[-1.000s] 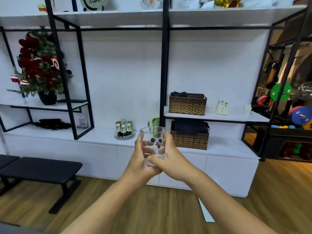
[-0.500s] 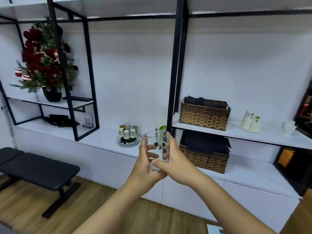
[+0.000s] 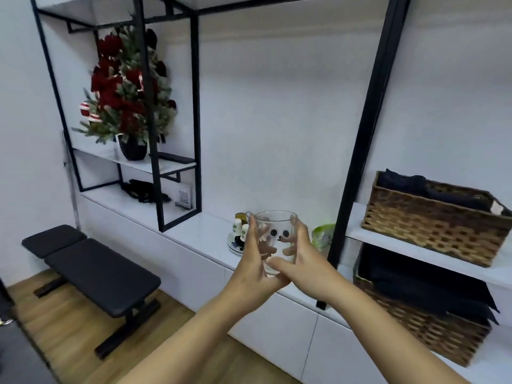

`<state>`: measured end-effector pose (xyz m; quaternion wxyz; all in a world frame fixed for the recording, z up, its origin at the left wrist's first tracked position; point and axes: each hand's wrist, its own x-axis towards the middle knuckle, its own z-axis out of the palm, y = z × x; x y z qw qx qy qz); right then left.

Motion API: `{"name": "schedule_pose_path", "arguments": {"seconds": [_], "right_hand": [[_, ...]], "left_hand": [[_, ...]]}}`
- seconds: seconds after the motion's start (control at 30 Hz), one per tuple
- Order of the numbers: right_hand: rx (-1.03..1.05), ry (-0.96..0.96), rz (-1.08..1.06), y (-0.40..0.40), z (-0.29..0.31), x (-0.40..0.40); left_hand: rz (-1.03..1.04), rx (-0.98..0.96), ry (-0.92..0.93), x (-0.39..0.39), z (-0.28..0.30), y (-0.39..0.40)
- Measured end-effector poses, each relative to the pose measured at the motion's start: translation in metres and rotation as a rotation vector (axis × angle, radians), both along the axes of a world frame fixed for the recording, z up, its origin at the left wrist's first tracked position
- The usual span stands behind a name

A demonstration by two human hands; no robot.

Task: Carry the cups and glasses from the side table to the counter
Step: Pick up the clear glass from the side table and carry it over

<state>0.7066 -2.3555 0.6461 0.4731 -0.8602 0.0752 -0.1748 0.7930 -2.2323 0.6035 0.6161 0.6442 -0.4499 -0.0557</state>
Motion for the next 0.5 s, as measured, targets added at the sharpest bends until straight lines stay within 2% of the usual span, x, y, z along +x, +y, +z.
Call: {"name": "schedule_pose_path", "arguments": {"seconds": [0.2, 0.5], "right_hand": [[0.070, -0.010, 0.016, -0.049, -0.004, 0.127], [0.307, -0.044, 0.010, -0.109, -0.018, 0.236]], "left_hand": [[0.037, 0.065, -0.032, 0.119, 0.009, -0.036], [0.080, 0.072, -0.024, 0.236, 0.003, -0.100]]}}
